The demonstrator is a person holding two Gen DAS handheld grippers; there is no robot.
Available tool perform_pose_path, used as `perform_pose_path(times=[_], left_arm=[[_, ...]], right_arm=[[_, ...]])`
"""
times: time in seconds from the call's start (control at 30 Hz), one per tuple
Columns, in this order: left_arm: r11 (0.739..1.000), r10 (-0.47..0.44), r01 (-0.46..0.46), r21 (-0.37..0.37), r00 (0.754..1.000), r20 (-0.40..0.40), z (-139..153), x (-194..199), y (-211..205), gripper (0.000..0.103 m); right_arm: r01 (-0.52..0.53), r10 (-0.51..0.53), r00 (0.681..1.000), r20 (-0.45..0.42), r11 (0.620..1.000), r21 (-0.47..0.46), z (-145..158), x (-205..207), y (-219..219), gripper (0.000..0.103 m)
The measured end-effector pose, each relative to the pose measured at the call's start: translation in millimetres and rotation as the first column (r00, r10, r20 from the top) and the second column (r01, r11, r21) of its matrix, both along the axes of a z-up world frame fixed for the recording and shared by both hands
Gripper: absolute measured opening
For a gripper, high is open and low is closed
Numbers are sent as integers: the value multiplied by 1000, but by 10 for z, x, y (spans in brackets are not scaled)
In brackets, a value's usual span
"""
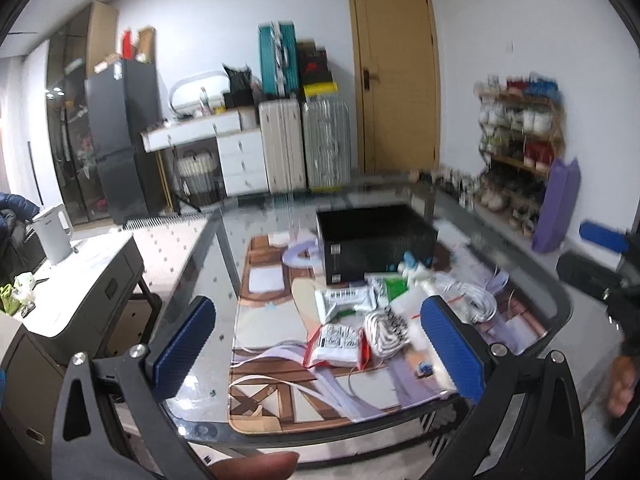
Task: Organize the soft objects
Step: 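Move both tools forward toward the pile of items beside the black box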
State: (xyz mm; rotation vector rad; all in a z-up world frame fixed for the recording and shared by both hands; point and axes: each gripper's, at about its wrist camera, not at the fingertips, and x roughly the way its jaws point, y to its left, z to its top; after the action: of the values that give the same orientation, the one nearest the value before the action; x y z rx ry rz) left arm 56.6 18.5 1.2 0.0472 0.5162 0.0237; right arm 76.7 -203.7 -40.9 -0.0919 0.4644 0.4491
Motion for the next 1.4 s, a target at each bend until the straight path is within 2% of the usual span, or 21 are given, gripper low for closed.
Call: perform_pose_path(times=[0.17, 0.3, 0.4, 0.63, 0.8, 0.93, 1.03, 1.17, 1.4], left_arm=[[999, -44, 46, 11, 987, -156, -182, 432, 50, 103], [997, -66, 72, 12, 962, -265, -378, 700, 71, 103], [996, -75, 89, 30, 947, -313, -516, 802, 34, 103], [995, -92, 102, 5, 916, -390, -813, 998, 34, 103], [996, -89, 92, -14, 897, -432, -1015, 1129, 81, 103], [997, -70, 73, -11, 896, -438, -1083, 1167, 119, 103], [999, -24, 38, 20, 888, -459, -1187, 1184, 154, 103], [999, -32, 8, -52, 883, -468, -1197, 1165, 270, 103], [999, -27, 9, -45, 912, -409, -1214, 1062, 266, 103]], right_arm=[[-39, 32, 991, -132, 998, -52, -111, 409, 145, 103], [-79, 58, 961, -270, 995, -67, -321, 664, 243, 103], [-89, 59, 939, -339, 993, -74, -496, 767, 262, 103], [-108, 69, 906, -418, 992, -71, -929, 889, 285, 103], [-132, 80, 881, -467, 988, -79, -1103, 905, 332, 103], [-141, 81, 882, -465, 985, -95, -1122, 899, 366, 103], [-157, 93, 883, -460, 982, -102, -1125, 889, 401, 103], [-152, 89, 879, -468, 983, -100, -1132, 897, 409, 103], [-162, 92, 871, -483, 981, -105, -1173, 894, 457, 103]])
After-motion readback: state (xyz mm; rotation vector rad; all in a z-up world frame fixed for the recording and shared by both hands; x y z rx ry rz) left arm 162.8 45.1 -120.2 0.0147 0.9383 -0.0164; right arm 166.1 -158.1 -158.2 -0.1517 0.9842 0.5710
